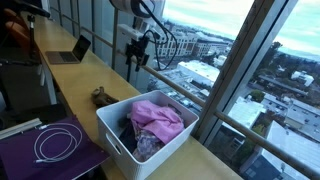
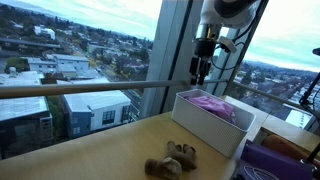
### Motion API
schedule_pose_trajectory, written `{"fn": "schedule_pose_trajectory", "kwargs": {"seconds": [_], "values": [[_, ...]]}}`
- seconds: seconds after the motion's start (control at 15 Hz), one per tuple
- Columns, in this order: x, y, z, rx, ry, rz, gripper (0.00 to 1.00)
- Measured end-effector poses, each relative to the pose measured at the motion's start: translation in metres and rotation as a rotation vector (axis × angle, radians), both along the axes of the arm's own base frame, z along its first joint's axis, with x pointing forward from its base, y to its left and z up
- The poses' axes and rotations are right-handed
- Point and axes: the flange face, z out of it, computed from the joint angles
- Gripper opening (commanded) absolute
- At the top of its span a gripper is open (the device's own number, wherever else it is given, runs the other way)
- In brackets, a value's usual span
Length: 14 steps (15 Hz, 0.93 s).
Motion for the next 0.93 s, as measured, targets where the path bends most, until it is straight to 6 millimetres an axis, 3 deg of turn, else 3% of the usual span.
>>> {"fn": "schedule_pose_trajectory", "kwargs": {"seconds": [0.27, 0.4, 0.53, 0.93], "values": [[0.022, -0.12, 0.011, -0.083, -0.126, -0.095, 1.0], [0.029, -0.155, 0.004, -0.118, -0.185, -0.121, 1.0], [0.035, -0.168, -0.017, -0.145, -0.22, -0.126, 1.0], [0.046, -0.184, -0.107, -0.199, -0.224, -0.169, 1.0]]}}
